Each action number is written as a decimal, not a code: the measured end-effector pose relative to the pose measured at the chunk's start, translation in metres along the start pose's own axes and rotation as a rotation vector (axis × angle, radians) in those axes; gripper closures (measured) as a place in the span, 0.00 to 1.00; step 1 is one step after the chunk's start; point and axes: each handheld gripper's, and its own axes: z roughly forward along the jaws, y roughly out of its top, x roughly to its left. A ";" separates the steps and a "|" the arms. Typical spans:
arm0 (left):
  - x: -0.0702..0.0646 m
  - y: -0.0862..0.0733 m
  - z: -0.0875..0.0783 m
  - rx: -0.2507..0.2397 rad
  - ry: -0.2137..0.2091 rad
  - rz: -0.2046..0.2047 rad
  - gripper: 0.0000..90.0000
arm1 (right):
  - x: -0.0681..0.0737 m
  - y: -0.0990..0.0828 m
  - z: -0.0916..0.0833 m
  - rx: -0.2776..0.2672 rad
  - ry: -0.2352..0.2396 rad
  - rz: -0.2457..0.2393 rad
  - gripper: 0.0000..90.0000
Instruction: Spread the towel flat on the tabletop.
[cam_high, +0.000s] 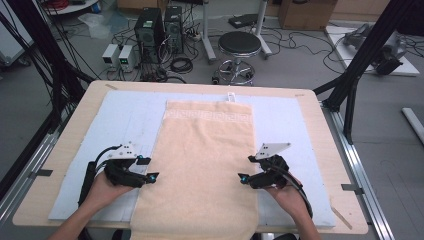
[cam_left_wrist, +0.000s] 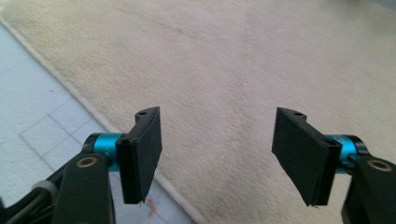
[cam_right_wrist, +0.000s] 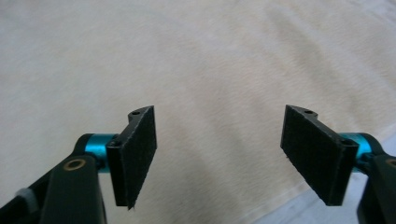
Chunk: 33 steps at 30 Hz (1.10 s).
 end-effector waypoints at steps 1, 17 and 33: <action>0.002 0.002 0.001 0.005 0.001 -0.006 0.32 | -0.003 0.001 0.000 -0.007 -0.010 0.001 0.27; 0.027 0.035 -0.002 -0.023 0.072 -0.059 0.08 | -0.042 0.040 -0.001 -0.048 -0.056 0.024 0.20; 0.040 0.052 0.004 -0.018 0.082 -0.078 0.07 | -0.055 0.046 0.003 -0.037 -0.044 0.032 0.20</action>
